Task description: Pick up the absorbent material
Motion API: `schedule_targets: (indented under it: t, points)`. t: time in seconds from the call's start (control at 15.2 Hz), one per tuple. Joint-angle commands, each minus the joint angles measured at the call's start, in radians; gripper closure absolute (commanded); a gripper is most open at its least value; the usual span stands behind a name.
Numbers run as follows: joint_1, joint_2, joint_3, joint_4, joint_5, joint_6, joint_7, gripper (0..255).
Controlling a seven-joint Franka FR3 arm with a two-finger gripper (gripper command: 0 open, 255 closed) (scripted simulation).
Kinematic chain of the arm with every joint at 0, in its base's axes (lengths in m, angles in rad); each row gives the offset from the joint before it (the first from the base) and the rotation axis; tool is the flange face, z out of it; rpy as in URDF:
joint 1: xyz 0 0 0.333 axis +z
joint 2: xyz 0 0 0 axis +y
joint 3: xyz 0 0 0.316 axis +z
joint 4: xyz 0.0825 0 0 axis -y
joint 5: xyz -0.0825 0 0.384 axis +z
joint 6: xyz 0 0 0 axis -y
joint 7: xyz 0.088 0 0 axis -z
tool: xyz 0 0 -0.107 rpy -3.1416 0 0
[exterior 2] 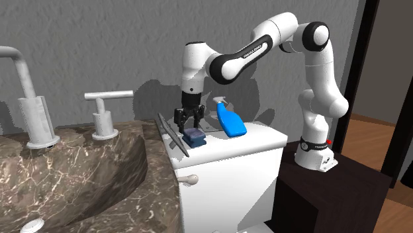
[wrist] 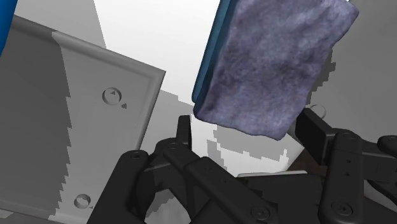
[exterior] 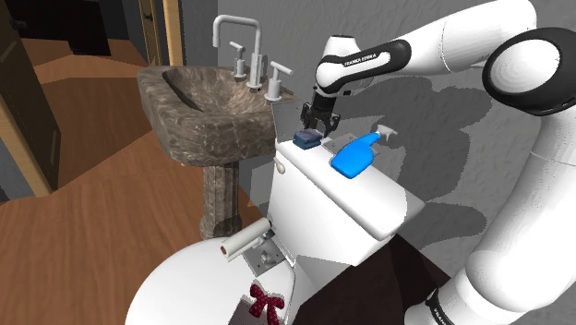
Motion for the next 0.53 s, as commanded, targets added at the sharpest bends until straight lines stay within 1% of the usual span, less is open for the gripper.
schedule_targets:
  t: [0.0, 0.2, 0.46]
  points:
    - [0.001, 0.002, 0.001, -0.001, 0.000, 0.001, 0.000, 255]
    - [0.001, -0.001, 0.001, -0.003, 0.001, 0.000, 0.001, 255]
    - [0.001, -0.017, 0.002, 0.029, 0.005, -0.048, -0.005, 255]
